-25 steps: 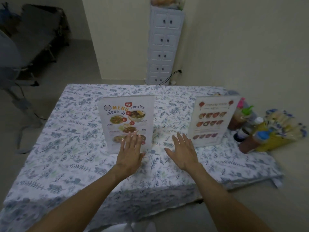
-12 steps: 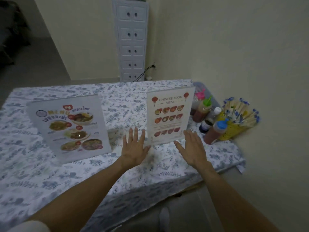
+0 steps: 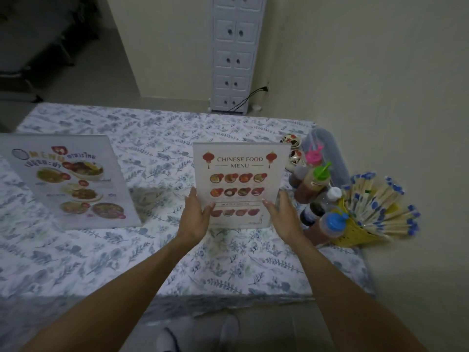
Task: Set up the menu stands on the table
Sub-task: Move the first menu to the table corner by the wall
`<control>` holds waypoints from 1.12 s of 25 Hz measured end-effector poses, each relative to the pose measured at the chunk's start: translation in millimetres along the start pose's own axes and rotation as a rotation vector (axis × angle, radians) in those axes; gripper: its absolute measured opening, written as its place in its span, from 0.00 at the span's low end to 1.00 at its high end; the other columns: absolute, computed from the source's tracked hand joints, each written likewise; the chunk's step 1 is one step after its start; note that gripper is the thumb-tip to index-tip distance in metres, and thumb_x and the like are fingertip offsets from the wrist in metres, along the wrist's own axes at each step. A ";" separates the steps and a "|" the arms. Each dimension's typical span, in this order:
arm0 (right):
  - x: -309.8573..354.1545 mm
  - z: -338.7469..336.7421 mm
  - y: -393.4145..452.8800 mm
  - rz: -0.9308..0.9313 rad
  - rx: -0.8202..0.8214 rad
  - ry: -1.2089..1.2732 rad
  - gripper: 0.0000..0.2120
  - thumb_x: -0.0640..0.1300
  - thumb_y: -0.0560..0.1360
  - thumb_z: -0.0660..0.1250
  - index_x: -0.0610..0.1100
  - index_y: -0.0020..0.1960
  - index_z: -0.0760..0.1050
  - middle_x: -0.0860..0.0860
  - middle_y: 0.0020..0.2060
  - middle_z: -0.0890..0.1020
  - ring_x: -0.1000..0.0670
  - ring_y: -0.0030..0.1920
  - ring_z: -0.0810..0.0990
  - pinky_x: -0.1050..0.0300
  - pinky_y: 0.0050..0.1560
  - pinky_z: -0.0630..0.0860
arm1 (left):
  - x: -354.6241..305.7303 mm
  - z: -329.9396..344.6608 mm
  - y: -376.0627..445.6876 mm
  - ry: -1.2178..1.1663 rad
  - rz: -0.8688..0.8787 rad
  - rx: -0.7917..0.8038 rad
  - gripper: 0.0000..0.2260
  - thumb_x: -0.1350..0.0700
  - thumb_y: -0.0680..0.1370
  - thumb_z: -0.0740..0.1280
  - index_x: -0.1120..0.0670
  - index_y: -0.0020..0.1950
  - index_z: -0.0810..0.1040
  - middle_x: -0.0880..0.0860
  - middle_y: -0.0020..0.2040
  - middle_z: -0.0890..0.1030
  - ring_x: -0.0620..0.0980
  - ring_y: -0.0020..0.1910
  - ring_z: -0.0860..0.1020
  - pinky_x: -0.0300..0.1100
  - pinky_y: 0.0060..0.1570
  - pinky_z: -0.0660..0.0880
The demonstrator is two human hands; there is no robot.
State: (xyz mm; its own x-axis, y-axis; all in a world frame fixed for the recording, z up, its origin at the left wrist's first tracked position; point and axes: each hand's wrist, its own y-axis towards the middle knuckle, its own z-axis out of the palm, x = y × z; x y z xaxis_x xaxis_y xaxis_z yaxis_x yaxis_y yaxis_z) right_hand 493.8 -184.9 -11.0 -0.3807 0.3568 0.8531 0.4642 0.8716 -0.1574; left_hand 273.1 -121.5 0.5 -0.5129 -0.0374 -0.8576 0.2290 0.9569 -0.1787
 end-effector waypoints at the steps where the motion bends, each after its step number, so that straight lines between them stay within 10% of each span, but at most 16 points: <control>1: 0.6 0.8 4.5 0.018 -0.005 0.055 0.16 0.46 0.77 0.65 0.43 0.63 0.67 0.46 0.61 0.78 0.46 0.58 0.78 0.49 0.58 0.76 | -2.4 0.4 3.5 -0.056 -0.043 -0.012 0.22 0.50 0.80 0.62 0.57 0.71 0.62 0.56 0.68 0.74 0.57 0.65 0.74 0.48 0.58 0.73; 6: -2.4 3.7 18.2 0.073 -0.046 0.062 0.09 0.43 0.76 0.66 0.38 0.52 0.71 0.43 0.50 0.82 0.44 0.50 0.82 0.41 0.50 0.80 | 0.7 -1.1 15.5 -0.150 -0.131 -0.065 0.13 0.53 0.79 0.64 0.62 0.57 0.72 0.52 0.50 0.79 0.54 0.48 0.78 0.41 0.40 0.74; 14: 35.5 9.2 27.0 0.077 -0.101 0.137 0.08 0.40 0.75 0.68 0.37 0.52 0.74 0.44 0.49 0.84 0.46 0.47 0.83 0.45 0.49 0.82 | 3.7 -42.6 47.0 -0.266 -0.038 -0.021 0.14 0.46 0.72 0.66 0.56 0.46 0.75 0.59 0.48 0.83 0.64 0.50 0.80 0.63 0.51 0.77; 28: 122.6 -94.6 238.8 -0.063 -0.209 0.061 0.12 0.44 0.76 0.67 0.36 0.54 0.74 0.45 0.48 0.82 0.46 0.45 0.81 0.52 0.43 0.81 | -155.2 -8.8 238.7 -0.442 0.082 -0.044 0.06 0.55 0.76 0.67 0.45 0.42 0.79 0.53 0.51 0.84 0.57 0.52 0.82 0.60 0.57 0.78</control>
State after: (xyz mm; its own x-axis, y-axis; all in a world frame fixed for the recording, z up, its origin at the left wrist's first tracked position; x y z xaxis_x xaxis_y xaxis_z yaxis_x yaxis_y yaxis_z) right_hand 633.6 35.2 103.1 -0.3683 0.2770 0.8875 0.5991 0.8007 -0.0012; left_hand 400.1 115.2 95.2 -0.0894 -0.0714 -0.9934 0.2134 0.9729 -0.0892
